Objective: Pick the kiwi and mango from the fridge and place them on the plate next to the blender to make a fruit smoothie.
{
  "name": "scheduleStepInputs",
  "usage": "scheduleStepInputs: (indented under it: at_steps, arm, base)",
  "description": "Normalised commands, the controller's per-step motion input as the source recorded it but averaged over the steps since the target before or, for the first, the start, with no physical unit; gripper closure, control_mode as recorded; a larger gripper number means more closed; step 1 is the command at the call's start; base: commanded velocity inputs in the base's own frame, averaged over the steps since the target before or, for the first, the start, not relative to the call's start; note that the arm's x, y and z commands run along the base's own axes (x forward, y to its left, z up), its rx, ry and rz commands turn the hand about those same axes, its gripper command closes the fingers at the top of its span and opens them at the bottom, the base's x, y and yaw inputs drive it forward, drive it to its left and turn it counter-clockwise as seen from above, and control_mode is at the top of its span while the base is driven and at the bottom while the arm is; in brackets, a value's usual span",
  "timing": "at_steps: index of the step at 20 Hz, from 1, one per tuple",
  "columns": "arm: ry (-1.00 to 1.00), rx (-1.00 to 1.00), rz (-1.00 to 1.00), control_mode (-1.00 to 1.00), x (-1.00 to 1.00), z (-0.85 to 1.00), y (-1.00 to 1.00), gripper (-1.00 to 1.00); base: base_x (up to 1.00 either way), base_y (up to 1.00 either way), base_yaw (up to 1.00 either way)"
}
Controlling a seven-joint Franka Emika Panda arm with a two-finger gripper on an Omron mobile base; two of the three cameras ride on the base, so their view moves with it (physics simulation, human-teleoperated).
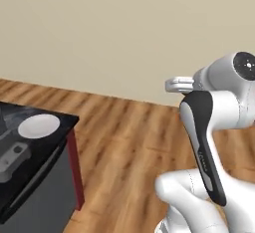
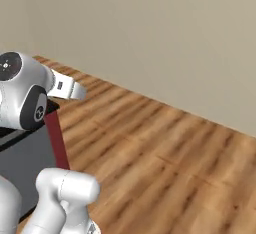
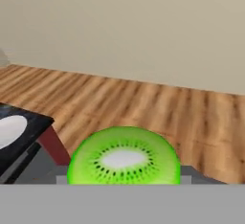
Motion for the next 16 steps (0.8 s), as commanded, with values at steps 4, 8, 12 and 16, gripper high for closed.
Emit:
scheduleStepInputs:
  at_steps: [4,8,12,16]
  arm:
    - [0.0,0.0,0.0,1.0,0.0,0.0,0.0,1.0]
    - [0.0,0.0,0.0,1.0,0.0,0.0,0.0,1.0]
    - [0.0,0.0,0.0,1.0,0.0,0.0,0.0,1.0]
    - [0.0,0.0,0.0,1.0,0.0,0.0,0.0,1.0]
  base:
    - [1.0,-0.19,0.77]
    - [1.0,-0.18,0.8]
    - [0.92,-0.18,0.82]
    - [0.81,-0.18,0.85]
